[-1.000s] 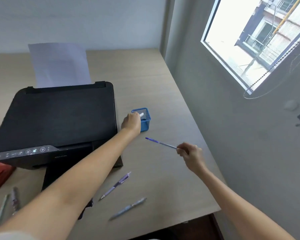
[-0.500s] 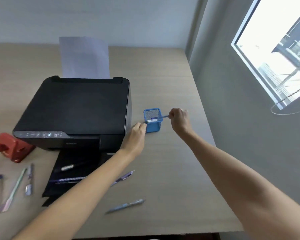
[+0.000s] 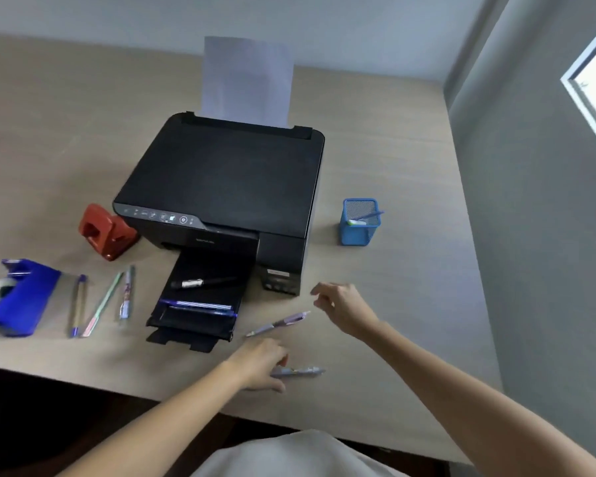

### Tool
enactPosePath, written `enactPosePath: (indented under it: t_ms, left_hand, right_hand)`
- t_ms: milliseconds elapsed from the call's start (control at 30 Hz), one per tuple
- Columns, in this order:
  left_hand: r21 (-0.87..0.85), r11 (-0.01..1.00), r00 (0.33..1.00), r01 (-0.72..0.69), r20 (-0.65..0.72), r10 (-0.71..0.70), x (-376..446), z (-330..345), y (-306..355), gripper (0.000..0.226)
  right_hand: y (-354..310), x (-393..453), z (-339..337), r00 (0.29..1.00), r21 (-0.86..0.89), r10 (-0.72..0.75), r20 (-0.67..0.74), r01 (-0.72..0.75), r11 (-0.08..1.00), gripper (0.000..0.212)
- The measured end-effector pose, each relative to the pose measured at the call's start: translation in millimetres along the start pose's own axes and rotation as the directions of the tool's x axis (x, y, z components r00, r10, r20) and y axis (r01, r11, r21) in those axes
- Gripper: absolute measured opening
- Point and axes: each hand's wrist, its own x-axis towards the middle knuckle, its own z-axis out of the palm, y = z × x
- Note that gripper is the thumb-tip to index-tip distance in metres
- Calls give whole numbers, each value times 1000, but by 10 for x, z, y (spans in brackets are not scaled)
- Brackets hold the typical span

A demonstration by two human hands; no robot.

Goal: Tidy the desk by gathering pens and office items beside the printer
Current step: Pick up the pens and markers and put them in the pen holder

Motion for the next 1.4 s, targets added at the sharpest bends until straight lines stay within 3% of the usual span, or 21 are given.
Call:
enactPosePath:
  t_ms: [67, 133, 233, 400, 533, 667, 733, 767, 900, 1000, 1133, 1300, 1400]
  left_hand:
    - [26, 1000, 1000, 18, -6, -18, -15, 91, -31, 38]
    - [28, 999, 999, 27, -26, -27, -25, 133, -52, 29]
    - [31, 999, 1000, 20, -10, -20, -34, 114, -51, 28]
    - [-112, 993, 998, 49, -23, -52, -118, -244, 48, 21]
    - [-290, 957, 955, -14, -287, -73, -107, -907, 245, 16]
    - [-333, 937, 743, -107, -653, -147, 344, -1656, 469, 17]
    - [-314, 947, 666, -63, -720, -195, 680, -1921, 538, 18]
    - [-299, 954, 666, -9, -713, -218, 845, -2006, 549, 17]
    - [-241, 954, 746, 181, -598, -292, 1307, -2112, 645, 22]
    - [-218, 952, 777, 216, -552, -302, 1477, -2073, 698, 25]
    - [-241, 958, 766, 152, -584, -269, 1479, -1969, 724, 32]
    - [-227, 952, 620, -204, -783, -53, 882, -1529, 731, 38]
    - [-199, 942, 563, -272, -827, -12, 329, -1030, 468, 23]
  right_hand:
    - [-8, -52, 255, 989, -31, -21, 144, 25, 999, 26]
    - [1, -50, 433, 980, -89, -18, 197, 36, 995, 32]
    - [31, -25, 551, 980, -174, -32, 196, 67, 982, 29]
    - [294, -134, 445, 982, -360, -58, 178, 119, 925, 22]
    - [717, -433, 180, 986, -414, 37, 161, 34, 910, 27]
    - [969, -617, -189, 967, -247, 207, 146, -167, 954, 11]
    - [1033, -671, -350, 976, -137, 214, 49, -206, 969, 12]
    - [1045, -675, -421, 975, -74, 218, -38, -220, 973, 13]
    - [1041, -544, -792, 862, 59, 240, -447, -239, 969, 15]
    - [931, -295, -1067, 791, 53, 216, -572, -228, 972, 16]
    - [788, 133, -1277, 820, -17, 170, -546, -213, 977, 22]
    - [679, 470, -1301, 858, -75, 145, -493, -208, 975, 22]
    - [556, 449, -1102, 868, -122, 66, -492, -144, 982, 24]
